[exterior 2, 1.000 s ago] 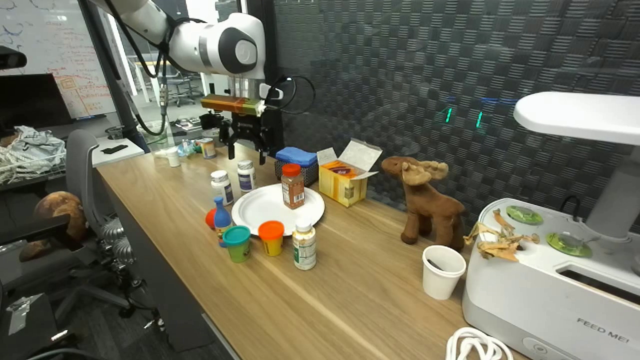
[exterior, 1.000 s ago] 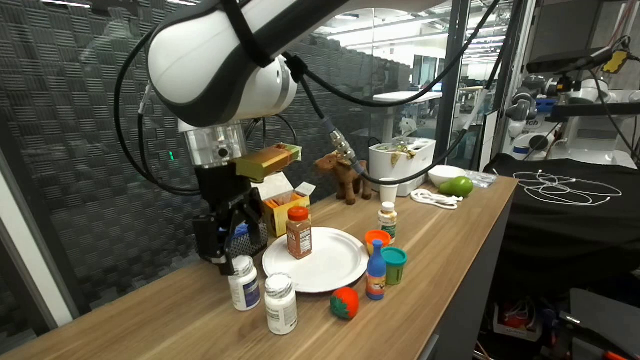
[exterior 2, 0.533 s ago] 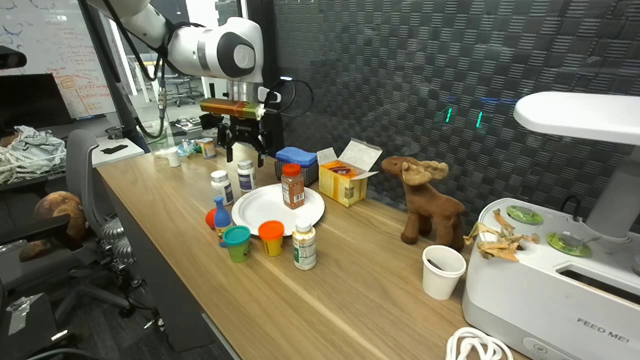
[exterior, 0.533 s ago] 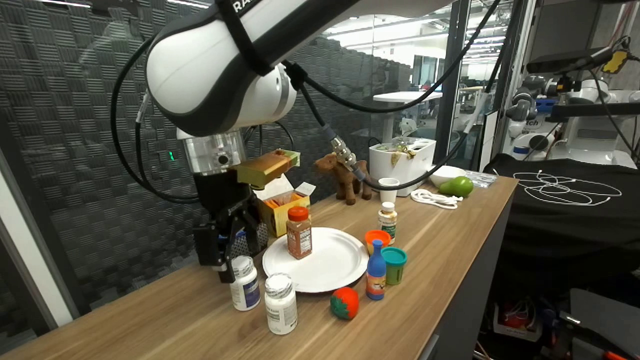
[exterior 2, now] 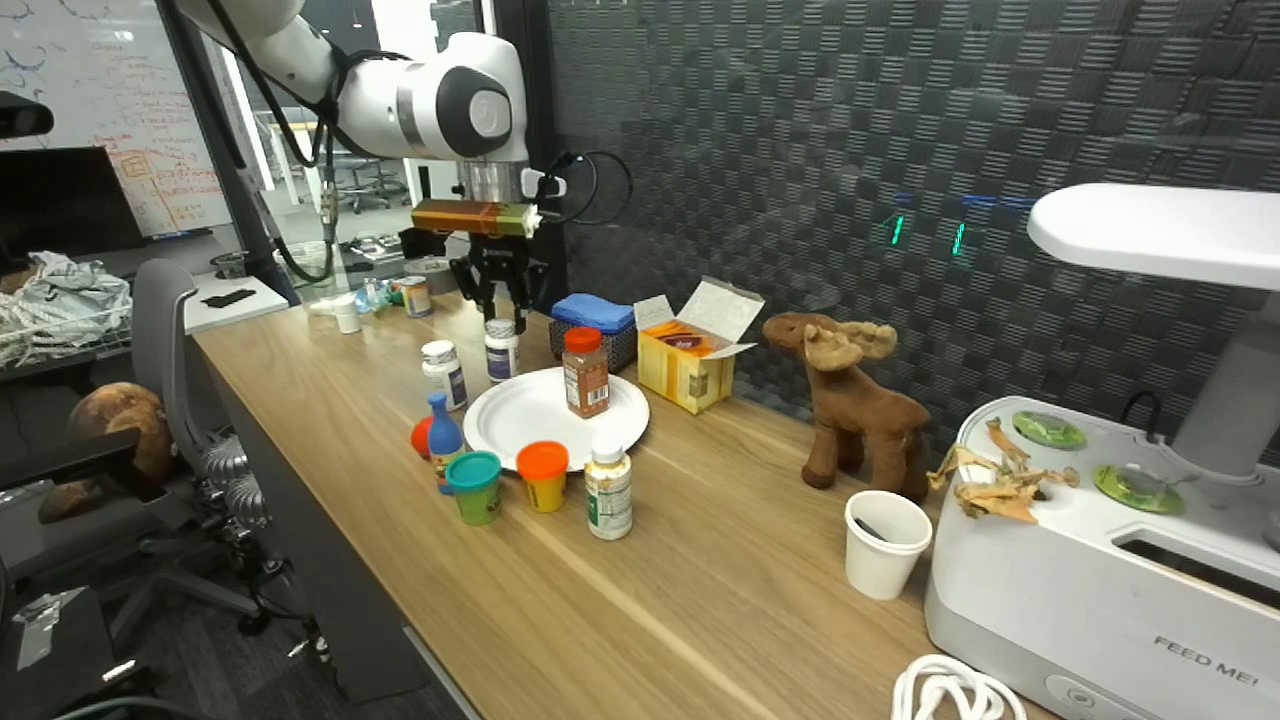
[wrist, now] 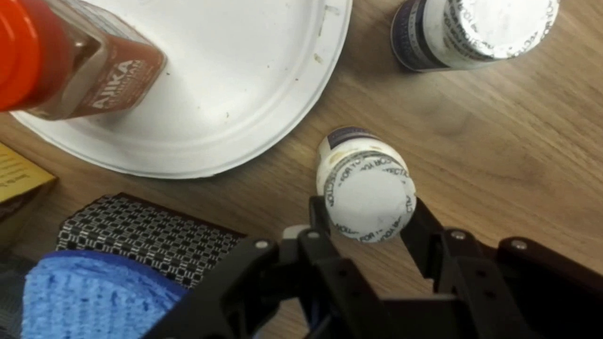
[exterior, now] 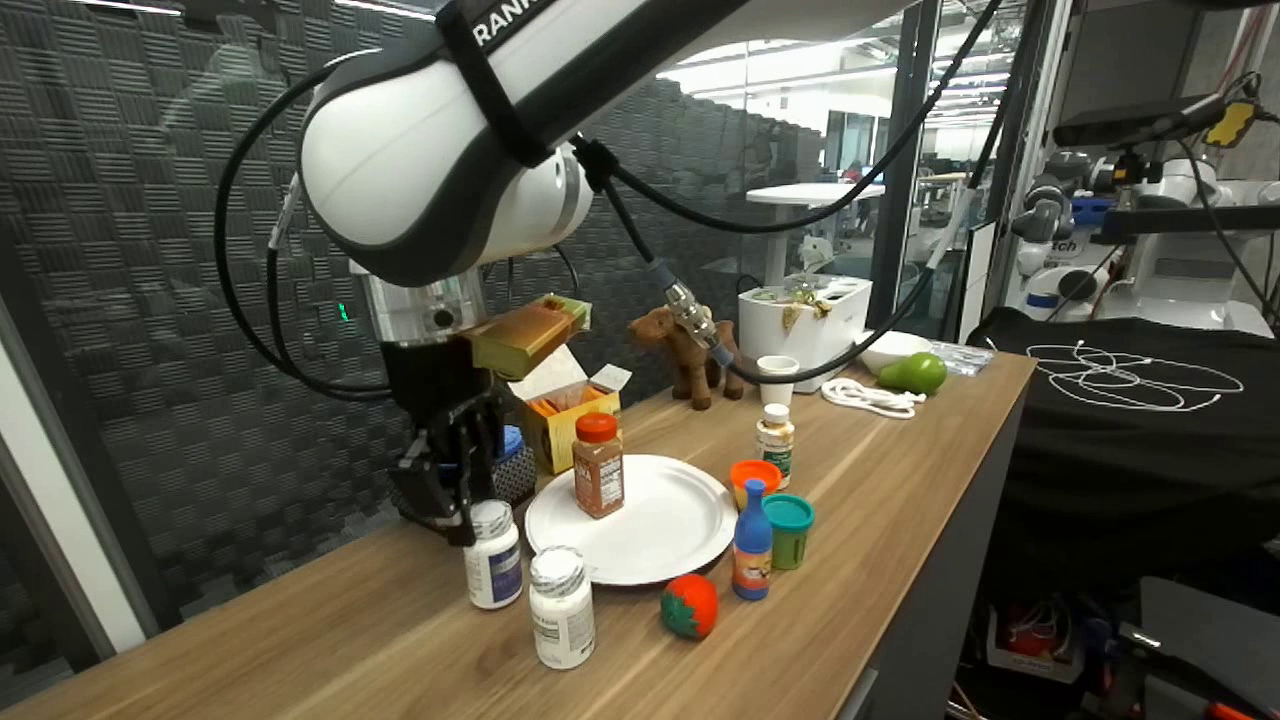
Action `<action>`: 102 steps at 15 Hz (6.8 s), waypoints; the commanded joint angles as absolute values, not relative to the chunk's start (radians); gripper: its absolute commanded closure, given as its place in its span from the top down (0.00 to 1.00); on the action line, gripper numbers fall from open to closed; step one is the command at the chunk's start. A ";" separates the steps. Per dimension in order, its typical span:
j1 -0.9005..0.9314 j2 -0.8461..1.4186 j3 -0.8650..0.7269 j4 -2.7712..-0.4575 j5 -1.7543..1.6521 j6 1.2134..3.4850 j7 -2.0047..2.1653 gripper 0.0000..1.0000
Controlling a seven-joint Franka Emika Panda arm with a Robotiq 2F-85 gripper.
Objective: Gather all the objects surrounding the white plate and arrange them on the plate
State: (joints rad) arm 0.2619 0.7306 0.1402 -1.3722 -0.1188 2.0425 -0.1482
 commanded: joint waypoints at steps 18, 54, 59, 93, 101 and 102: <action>0.230 0.607 0.065 -1.517 -0.200 2.052 -0.096 0.18; 0.166 0.393 0.106 -1.552 -0.115 2.002 -0.091 1.00; 0.164 0.376 0.106 -1.576 -0.115 1.993 -0.091 1.00; 0.376 0.506 0.103 -1.742 -0.204 2.161 0.626 1.00; 0.402 0.465 0.115 -1.808 -0.144 2.180 0.695 1.00; 0.403 0.464 0.115 -1.811 -0.145 2.175 0.705 1.00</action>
State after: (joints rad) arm 0.3869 0.5073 0.1255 -1.7664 -0.1590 2.1668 0.6649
